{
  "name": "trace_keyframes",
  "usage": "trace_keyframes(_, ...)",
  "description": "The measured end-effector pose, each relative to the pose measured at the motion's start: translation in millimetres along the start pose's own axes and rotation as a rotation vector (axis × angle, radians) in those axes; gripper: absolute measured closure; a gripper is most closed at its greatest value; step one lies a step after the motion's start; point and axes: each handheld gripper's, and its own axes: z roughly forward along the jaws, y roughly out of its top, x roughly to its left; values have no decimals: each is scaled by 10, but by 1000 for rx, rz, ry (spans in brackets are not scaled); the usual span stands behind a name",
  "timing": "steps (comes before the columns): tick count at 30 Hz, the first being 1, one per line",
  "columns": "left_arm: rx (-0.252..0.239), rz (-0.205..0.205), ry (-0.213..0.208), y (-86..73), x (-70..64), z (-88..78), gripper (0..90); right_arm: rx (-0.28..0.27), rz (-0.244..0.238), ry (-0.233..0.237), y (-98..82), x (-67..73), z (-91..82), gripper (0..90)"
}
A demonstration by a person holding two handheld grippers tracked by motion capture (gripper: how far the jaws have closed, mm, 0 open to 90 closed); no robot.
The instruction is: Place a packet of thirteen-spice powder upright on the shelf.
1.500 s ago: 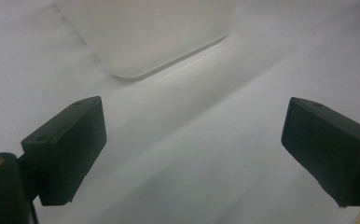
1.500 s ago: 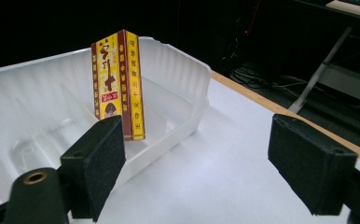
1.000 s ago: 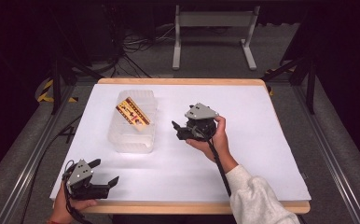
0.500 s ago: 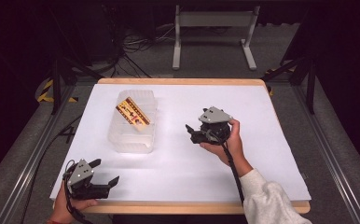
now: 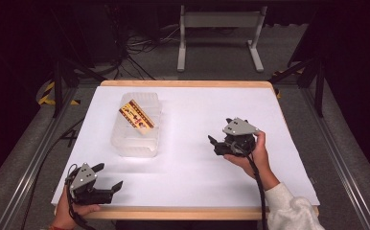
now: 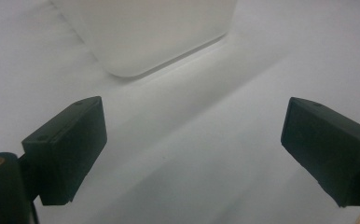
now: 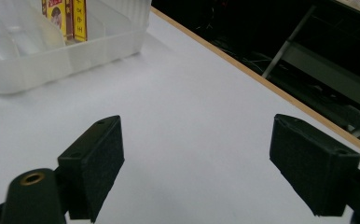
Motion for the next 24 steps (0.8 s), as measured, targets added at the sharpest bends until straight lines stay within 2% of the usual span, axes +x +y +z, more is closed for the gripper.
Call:
trace_keyframes(15,0,-4,5,-2,11,5,75,33,-28,-18,-292,-100,-279,177)
trace_keyframes(24,7,-1,7,0,18,12,75,68,-36,-23,-539,-169,-443,168)
